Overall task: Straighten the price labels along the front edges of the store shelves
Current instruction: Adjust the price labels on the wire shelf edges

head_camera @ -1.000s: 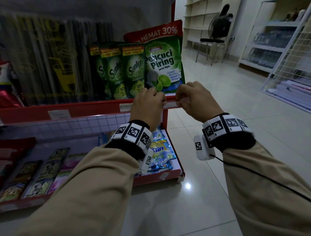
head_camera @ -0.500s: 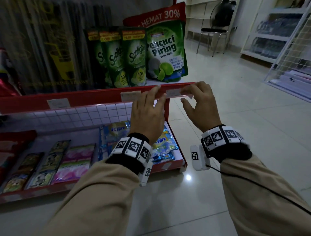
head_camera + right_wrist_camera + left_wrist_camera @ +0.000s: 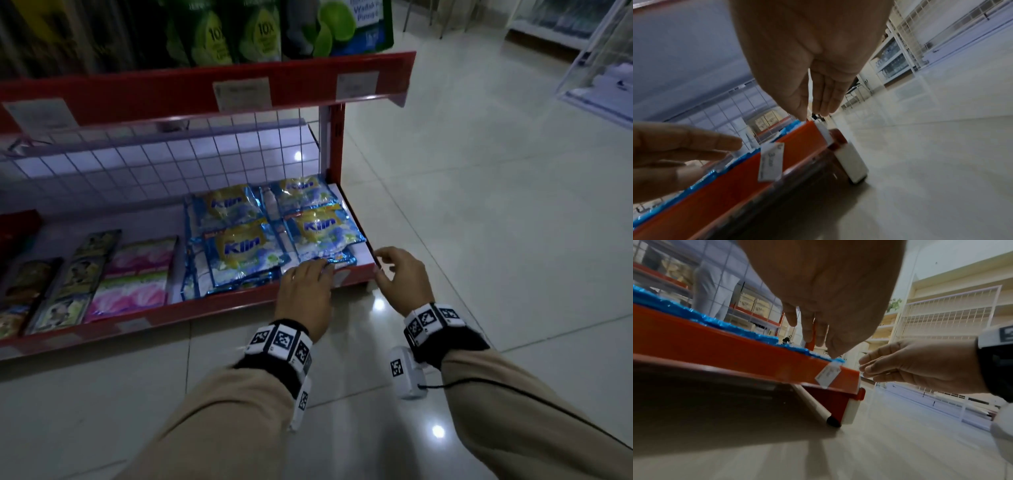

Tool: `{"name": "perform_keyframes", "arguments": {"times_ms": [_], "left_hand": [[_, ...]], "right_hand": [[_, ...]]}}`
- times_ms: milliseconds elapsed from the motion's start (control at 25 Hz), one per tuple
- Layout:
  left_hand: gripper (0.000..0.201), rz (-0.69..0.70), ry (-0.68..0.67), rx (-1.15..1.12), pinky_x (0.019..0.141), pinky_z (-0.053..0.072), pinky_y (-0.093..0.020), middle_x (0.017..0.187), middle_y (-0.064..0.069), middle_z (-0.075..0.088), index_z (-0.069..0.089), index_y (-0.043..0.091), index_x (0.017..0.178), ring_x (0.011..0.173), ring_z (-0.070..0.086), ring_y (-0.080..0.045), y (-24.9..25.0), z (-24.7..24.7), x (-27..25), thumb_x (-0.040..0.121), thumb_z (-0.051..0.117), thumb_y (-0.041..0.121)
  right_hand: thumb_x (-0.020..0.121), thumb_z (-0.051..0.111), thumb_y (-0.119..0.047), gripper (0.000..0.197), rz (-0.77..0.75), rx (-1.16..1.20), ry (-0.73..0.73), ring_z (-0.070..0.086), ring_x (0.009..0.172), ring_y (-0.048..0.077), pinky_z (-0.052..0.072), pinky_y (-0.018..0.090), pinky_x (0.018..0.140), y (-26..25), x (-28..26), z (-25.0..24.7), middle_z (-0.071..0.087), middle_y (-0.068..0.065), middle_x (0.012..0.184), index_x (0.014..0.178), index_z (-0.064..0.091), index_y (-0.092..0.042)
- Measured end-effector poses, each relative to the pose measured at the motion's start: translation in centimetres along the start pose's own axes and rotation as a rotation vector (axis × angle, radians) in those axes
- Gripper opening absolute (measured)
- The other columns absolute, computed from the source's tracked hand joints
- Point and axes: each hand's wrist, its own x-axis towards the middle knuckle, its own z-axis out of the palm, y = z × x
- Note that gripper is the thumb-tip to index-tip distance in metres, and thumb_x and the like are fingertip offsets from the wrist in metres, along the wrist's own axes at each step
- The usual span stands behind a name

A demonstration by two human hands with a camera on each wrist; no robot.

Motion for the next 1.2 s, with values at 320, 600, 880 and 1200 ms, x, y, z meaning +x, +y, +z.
{"name": "perform_keyframes", "arguments": {"times_ms": [320, 600, 880, 1200], "left_hand": [[0.065, -0.01, -0.086, 0.001, 0.115, 0.014, -0.037, 0.157, -0.004, 0.014, 0.011, 0.013, 0.151, 0.143, 0.013, -0.022, -1.1, 3.2, -1.3, 0.092, 0.04, 0.017], [0.07, -0.015, -0.108, 0.006, 0.116, 0.012, -0.039, 0.158, -0.004, 0.004, 0.004, 0.011, 0.151, 0.145, 0.005, -0.024, -0.8, 3.6, -1.8, 0.092, 0.041, 0.02], [0.065, -0.05, -0.031, 0.037, 0.109, 0.022, -0.039, 0.15, -0.004, 0.021, 0.02, 0.018, 0.148, 0.137, 0.018, -0.027, -0.9, 3.4, -1.9, 0.088, 0.047, 0.025], [0.055, -0.052, 0.073, 0.02, 0.093, 0.033, -0.037, 0.134, -0.005, 0.041, 0.042, 0.02, 0.135, 0.121, 0.035, -0.026, -1.2, 3.5, -1.8, 0.081, 0.053, 0.021]], "right_hand": [[0.086, 0.055, -0.01, 0.044, 0.073, 0.08, 0.082, 0.065, 0.096, 0.02, 0.052, 0.031, 0.085, 0.3, -3.4, 3.0, 0.069, 0.003, 0.111, 0.129, 0.056, -0.019], [0.088, 0.058, -0.011, 0.043, 0.109, 0.136, 0.183, 0.062, 0.107, 0.023, 0.05, 0.034, 0.094, -0.1, -4.9, 4.4, 0.065, 0.008, 0.122, 0.131, 0.055, -0.014], [0.079, 0.066, -0.011, 0.033, 0.034, -0.033, 0.144, 0.047, 0.104, 0.027, 0.047, 0.041, 0.088, 0.6, -3.9, 4.2, 0.053, 0.012, 0.112, 0.112, 0.063, -0.01], [0.078, 0.07, -0.024, 0.029, -0.115, -0.216, 0.072, 0.048, 0.098, 0.029, 0.041, 0.039, 0.078, 0.2, -1.7, 3.9, 0.06, 0.006, 0.105, 0.106, 0.064, -0.018]]}}
